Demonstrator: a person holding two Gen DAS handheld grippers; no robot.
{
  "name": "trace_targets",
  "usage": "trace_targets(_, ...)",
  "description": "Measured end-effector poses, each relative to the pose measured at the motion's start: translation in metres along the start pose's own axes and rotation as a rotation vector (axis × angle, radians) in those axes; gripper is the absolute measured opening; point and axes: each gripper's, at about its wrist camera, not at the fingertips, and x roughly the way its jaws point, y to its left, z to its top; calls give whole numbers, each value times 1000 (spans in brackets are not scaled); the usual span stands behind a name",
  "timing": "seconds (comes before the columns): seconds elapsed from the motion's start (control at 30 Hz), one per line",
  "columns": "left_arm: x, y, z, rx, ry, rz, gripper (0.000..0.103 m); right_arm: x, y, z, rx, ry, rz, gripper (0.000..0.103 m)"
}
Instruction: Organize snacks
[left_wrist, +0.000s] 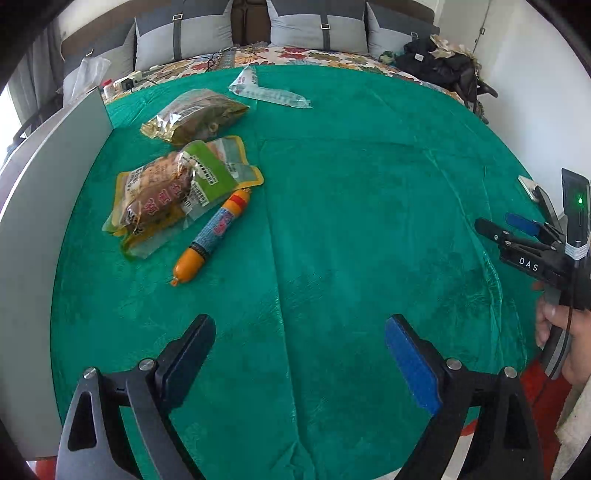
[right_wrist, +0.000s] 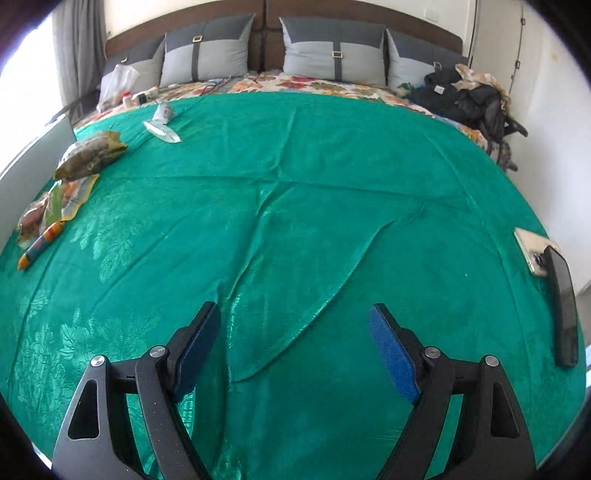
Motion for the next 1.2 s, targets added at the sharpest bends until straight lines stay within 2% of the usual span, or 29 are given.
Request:
trace_targets(0.1,19,-25,21,35,-24,-2,93,7,1,5,14,15,9,85)
trace_targets(0.23,48,-39,50,-16,-49,-25,93,17,-7,17,13,22,2,85)
trace_targets(0.33,69,-50,67,-19,-57,-30,93,25,-14,23,2,21,-34,85)
trace_targets(0.47,86,-63,80,23,-91,17,94,27,-31,17,25,18,-84,85)
trace_targets(0.53,94,-68,87,53,-106,44,96,26,-39,13,39,10,-82,90)
trace_targets(0.6,101,-69,98,68,-107,38,102,27,-44,13,59,17,-67,91)
trace_targets(0.83,125,-64,139,32,-119,55,103,33,-55,15,119,40,-34,98)
trace_targets(1.2,126,-63,141,32,-120,56,103,34,-55,15,117,44,-27,100)
